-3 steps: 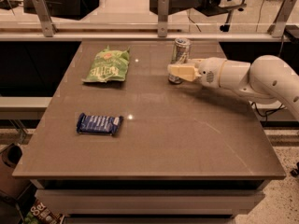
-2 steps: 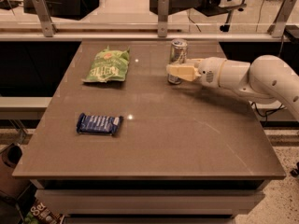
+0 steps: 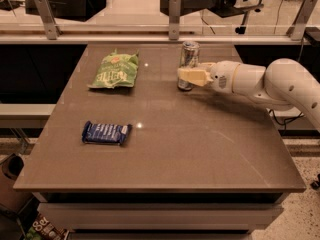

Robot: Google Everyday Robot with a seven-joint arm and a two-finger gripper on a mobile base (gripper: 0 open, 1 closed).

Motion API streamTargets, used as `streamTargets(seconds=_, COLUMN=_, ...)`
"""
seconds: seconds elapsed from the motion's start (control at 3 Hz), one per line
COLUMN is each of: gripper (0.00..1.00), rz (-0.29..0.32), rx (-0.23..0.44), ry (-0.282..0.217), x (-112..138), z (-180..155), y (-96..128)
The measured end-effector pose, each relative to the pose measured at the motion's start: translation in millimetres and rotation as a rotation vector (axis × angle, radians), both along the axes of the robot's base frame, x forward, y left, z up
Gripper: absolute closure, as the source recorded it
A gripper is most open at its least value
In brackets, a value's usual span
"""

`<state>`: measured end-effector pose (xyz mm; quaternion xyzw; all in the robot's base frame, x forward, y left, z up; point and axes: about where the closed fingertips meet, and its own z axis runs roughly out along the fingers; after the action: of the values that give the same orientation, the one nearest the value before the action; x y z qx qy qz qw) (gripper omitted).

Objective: Place redbull can upright

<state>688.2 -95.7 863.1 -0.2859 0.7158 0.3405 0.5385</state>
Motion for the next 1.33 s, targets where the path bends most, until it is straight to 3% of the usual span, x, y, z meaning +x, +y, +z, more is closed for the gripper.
streamTargets(seconds=0.33, gripper=1.00, rz=0.000, rx=0.000, ry=0.000, x=0.0, z=0.0, y=0.2)
streamTargets(seconds=0.67, gripper=0.82, rz=0.005, rx=0.001, ry=0.000, x=0.0, z=-0.1, y=3.2)
streamTargets(seconds=1.33, gripper=0.37, rz=0.013, rx=0.001, ry=0.001, x=-0.2, z=-0.3, y=8.8)
